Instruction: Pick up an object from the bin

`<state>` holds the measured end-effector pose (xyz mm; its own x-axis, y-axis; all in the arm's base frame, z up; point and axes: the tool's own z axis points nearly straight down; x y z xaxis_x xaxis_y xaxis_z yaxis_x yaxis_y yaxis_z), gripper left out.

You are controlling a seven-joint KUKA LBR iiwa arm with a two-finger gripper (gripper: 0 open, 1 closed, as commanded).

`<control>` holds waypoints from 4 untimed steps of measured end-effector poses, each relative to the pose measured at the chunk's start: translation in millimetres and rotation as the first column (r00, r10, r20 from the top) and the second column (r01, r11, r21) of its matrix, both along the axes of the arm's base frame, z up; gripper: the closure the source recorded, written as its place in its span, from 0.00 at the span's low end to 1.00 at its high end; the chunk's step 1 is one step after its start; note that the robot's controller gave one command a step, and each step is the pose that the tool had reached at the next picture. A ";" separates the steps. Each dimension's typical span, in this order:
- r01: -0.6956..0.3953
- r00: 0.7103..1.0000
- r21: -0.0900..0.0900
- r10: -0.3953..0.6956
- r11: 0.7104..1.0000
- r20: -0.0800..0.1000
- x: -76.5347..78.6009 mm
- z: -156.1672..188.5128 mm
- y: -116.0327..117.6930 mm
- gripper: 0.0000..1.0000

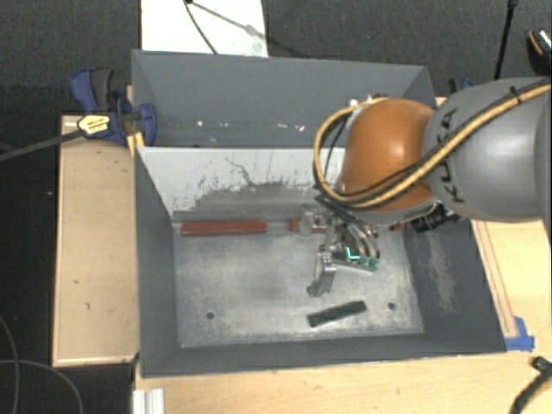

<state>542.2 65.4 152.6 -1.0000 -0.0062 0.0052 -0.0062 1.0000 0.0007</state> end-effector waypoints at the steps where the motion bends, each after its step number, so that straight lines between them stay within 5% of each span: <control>1: 0.006 1.000 -0.004 -0.006 1.000 -0.002 -54.9 -53.1 -92.3 0.00; 2: 0.145 0.989 0.000 -0.145 0.989 0.007 -57.9 -82.4 -74.4 0.00; 3: 0.148 0.989 0.000 -0.148 0.989 0.006 -58.6 -82.4 -74.4 1.00; 4: 0.117 0.993 0.002 -0.117 0.993 0.017 -41.4 113.4 -45.7 1.00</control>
Offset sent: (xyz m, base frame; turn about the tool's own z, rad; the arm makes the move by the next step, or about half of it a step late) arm -0.0520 -0.0868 -0.0505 -0.0026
